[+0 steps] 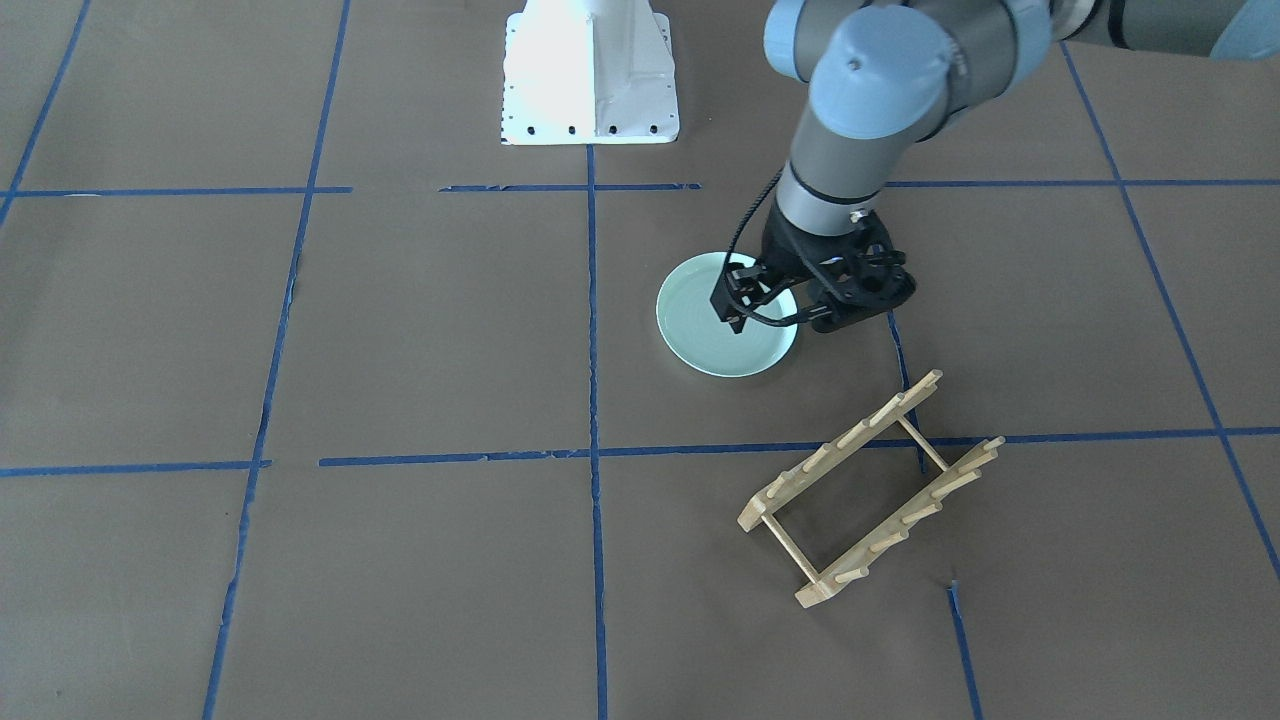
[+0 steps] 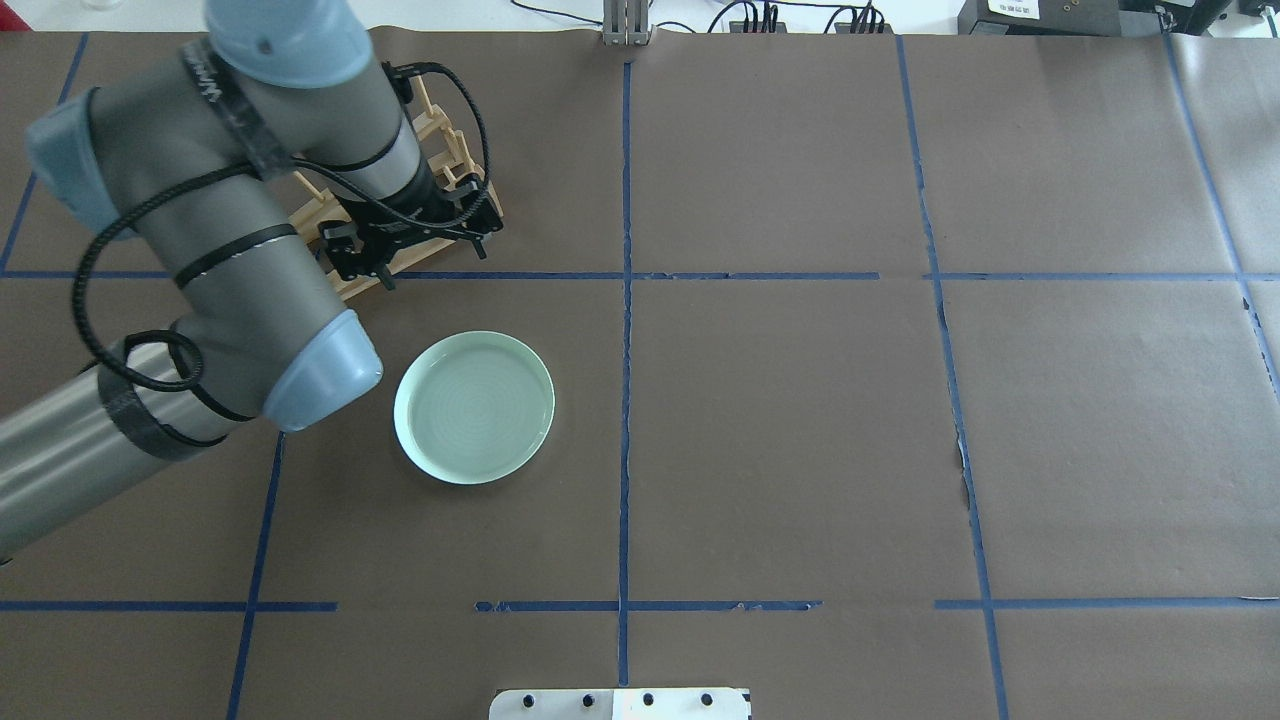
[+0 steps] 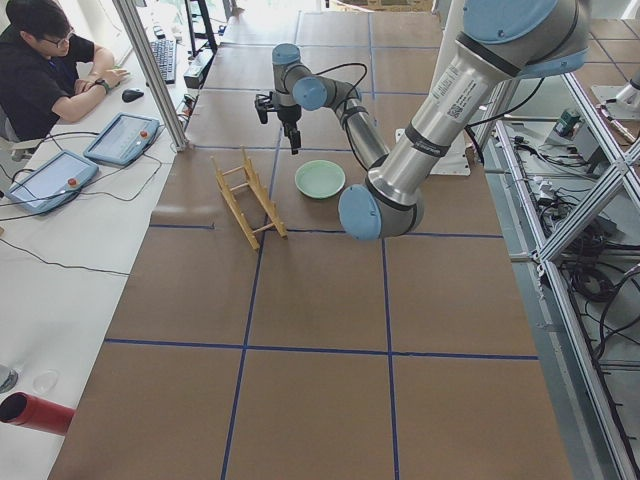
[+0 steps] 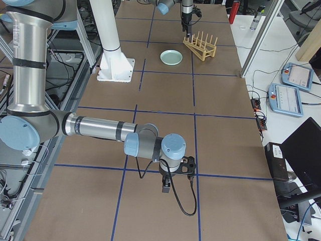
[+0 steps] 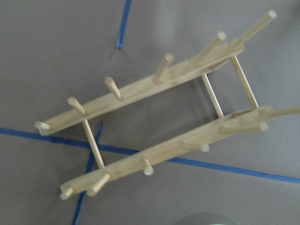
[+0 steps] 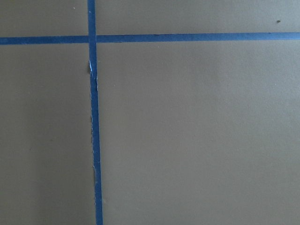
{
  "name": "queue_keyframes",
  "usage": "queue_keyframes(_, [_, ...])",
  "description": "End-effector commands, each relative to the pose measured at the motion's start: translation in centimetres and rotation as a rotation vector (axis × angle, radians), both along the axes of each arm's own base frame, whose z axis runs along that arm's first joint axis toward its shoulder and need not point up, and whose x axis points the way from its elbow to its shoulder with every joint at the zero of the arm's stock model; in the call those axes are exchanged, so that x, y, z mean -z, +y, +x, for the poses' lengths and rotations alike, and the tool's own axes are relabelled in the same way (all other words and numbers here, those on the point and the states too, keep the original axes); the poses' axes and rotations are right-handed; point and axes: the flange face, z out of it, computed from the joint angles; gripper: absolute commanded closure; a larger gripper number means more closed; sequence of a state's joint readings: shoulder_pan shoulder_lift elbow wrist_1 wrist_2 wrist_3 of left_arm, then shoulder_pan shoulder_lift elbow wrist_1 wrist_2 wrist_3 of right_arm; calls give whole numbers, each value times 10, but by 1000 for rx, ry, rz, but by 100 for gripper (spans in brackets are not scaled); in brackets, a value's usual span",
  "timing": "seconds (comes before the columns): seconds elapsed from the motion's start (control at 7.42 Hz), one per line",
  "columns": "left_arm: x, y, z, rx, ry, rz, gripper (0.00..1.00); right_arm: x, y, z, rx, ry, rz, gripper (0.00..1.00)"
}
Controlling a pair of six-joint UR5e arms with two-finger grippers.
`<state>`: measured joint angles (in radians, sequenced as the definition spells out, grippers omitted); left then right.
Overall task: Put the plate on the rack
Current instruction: 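Move the left gripper down to the edge of the pale green plate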
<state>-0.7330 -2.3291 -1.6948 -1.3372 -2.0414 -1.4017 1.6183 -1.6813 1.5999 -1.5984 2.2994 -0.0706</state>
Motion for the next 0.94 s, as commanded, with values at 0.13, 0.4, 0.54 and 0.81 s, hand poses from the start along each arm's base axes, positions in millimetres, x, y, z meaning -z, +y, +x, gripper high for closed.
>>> queue_keyframes(0.13, [-1,33,134,-30,-125,-110,0,0,0,-1,1,0,0,0])
queue_keyframes(0.4, [-37,49,175,-53,-179,-92,5,0,0,0,0,0,0,0])
queue_keyframes(0.54, [-42,50,180,-57,-185,-91,17,0,0,-1,1,0,0,0])
queue_keyframes(0.81, [-40,51,180,-59,-181,-86,59,0,0,0,0,0,0,0])
